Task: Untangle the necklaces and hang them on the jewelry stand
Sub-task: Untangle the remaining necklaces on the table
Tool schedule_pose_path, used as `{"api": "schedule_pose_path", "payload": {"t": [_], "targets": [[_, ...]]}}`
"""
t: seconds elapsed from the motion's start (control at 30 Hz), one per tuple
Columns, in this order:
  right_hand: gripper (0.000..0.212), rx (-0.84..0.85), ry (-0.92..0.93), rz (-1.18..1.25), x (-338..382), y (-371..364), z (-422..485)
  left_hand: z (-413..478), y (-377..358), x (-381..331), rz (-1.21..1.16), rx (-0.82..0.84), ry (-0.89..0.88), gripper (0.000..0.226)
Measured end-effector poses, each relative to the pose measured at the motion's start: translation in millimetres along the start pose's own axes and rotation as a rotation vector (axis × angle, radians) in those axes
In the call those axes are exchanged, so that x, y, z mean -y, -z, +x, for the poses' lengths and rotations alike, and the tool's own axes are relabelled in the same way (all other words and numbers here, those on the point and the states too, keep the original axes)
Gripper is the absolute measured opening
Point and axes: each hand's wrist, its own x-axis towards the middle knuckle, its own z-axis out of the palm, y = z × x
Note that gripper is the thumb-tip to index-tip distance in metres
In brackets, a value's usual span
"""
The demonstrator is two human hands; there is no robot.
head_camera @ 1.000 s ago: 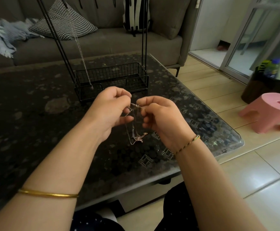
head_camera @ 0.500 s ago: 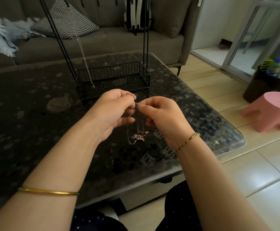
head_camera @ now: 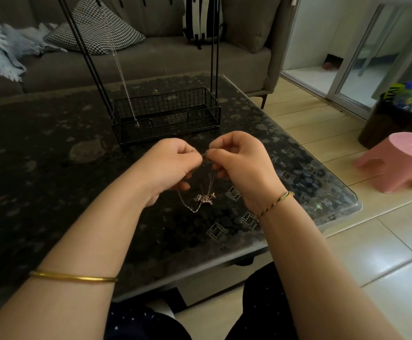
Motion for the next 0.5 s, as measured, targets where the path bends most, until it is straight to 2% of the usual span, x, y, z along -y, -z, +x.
{"api": "schedule_pose_path", "payload": {"t": [0.1, 0.2, 0.3, 0.5], "targets": [[0.011, 0.016, -0.021, 0.028, 0, 0, -1, 3, -3, 4, 0.088, -0.104, -0.066, 0.007], [0.012, 0.036, -0.072, 0.055, 0, 0, 0, 5, -4, 2, -0.033, -0.152, -0.035, 0.008], [0.012, 0.037, -0.064, -0.029, -1, 0, 2, 5, -4, -1, -0.184, -0.132, 0.015, 0.010], [0.014, -0.021, 0.008, -0.188, -2, 0, 3, 1, -4, -7, -0.223, -0.060, 0.062, 0.014]]}}
